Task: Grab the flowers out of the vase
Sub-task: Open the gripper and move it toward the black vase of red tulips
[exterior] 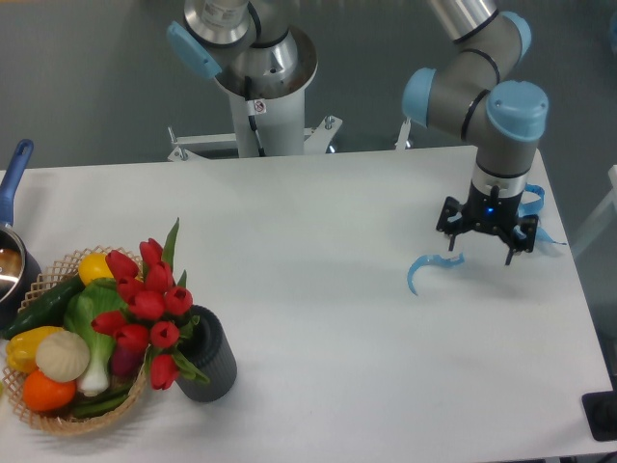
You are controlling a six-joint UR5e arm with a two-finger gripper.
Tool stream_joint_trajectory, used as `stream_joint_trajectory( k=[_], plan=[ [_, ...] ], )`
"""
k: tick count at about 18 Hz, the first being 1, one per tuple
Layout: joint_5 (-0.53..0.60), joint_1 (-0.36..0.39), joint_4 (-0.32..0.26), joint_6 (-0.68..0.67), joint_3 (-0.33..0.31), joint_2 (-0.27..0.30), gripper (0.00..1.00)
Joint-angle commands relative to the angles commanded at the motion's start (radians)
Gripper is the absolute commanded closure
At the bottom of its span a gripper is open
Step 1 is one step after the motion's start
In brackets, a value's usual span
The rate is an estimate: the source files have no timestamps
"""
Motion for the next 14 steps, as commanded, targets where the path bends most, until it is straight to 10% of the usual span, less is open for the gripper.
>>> stream_joint_trajectory(
  k=[14],
  plan=[
    [-0.474,-0.098,0.000,-0.002,-0.032,0.086,0.00]
  ],
)
